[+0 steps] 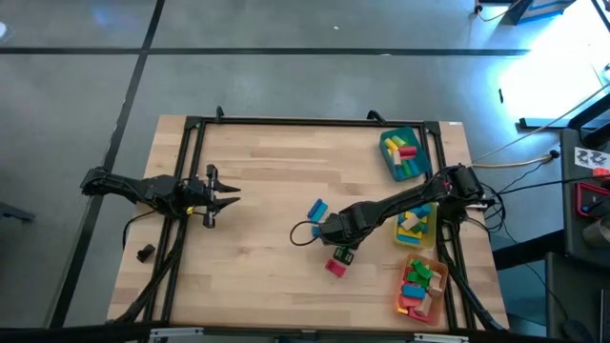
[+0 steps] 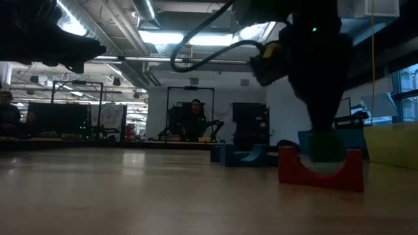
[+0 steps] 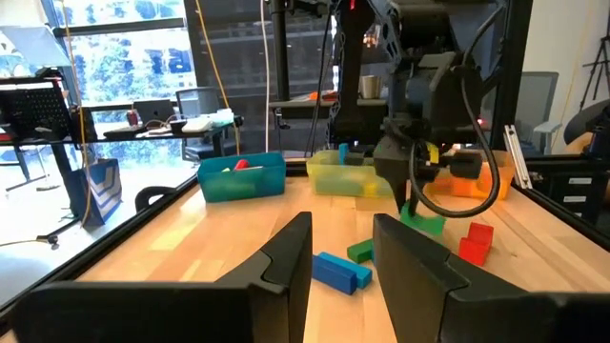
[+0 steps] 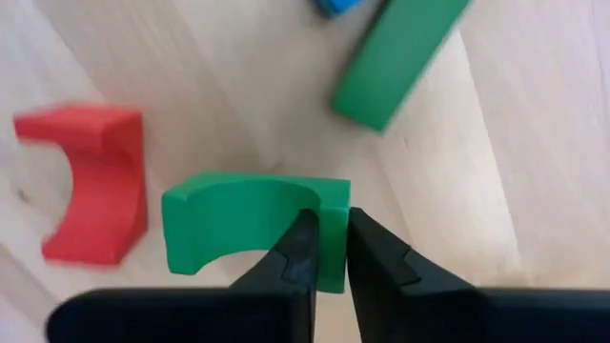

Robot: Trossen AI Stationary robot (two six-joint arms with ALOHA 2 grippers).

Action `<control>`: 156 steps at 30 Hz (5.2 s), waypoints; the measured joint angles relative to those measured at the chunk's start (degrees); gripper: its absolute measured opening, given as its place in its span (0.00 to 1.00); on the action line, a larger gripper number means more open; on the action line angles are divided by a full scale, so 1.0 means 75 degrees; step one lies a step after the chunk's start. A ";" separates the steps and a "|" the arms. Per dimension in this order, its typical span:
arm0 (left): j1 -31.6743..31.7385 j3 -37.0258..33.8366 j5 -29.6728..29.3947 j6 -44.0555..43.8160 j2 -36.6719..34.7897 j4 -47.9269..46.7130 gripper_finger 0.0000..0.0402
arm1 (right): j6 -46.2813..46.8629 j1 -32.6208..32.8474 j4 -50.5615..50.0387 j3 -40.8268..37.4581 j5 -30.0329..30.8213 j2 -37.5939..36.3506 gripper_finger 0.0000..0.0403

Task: Sort blocks by size
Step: Put the green arch block into the orange bin, then put the red arch block into the orange bin

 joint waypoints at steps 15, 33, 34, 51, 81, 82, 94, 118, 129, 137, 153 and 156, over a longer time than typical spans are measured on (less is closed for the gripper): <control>0.0000 0.0000 -0.0002 0.0000 0.0003 -0.0003 0.25 | -0.0454 0.0873 -0.3447 0.1158 -0.1006 -0.0003 0.10; 0.0000 0.0000 -0.0002 0.0000 0.0000 -0.0001 0.25 | 0.2623 0.4749 -0.4465 0.1205 -0.1875 -0.0012 0.11; 0.0000 0.0000 -0.0002 0.0000 0.0000 0.0000 0.25 | 0.2826 0.4925 -0.4463 0.1205 -0.1929 -0.0012 0.11; 0.0000 0.0000 -0.0001 0.0000 0.0002 0.0000 0.25 | 0.3099 0.5995 -0.4129 0.1193 -0.1613 -0.0012 0.33; 0.0000 0.0000 -0.0002 0.0000 0.0000 0.0000 0.25 | 0.2438 0.3041 0.0563 0.1193 0.2686 -0.0012 0.41; 0.0000 0.0000 0.0001 0.0000 0.0000 0.0000 0.25 | 0.2438 0.2915 0.0562 0.1193 0.2686 -0.0012 0.41; 0.0000 0.0000 -0.0002 0.0000 0.0000 0.0000 0.25 | 0.2138 0.2022 0.1648 0.1190 0.2370 0.0269 0.41; 0.0000 0.0000 0.0001 0.0000 0.0003 0.0000 0.25 | 0.2052 0.1991 0.1354 0.1210 0.2488 0.1306 0.41; 0.0000 0.0000 0.0000 0.0000 0.0003 -0.0003 0.25 | 0.2105 0.1996 0.1025 0.1187 0.2050 0.1201 0.41; 0.0000 0.0000 -0.0001 0.0000 0.0003 -0.0001 0.25 | 0.2117 0.1990 0.1045 0.1186 0.2030 0.1207 0.41; 0.0000 0.0000 -0.0002 0.0000 0.0001 -0.0002 0.25 | 0.2118 0.1992 0.2171 0.0335 0.1845 0.1193 0.41; 0.0000 0.0000 -0.0002 -0.0002 0.0003 -0.0001 0.25 | 0.2119 0.1990 0.2418 0.0209 0.1791 0.1171 0.41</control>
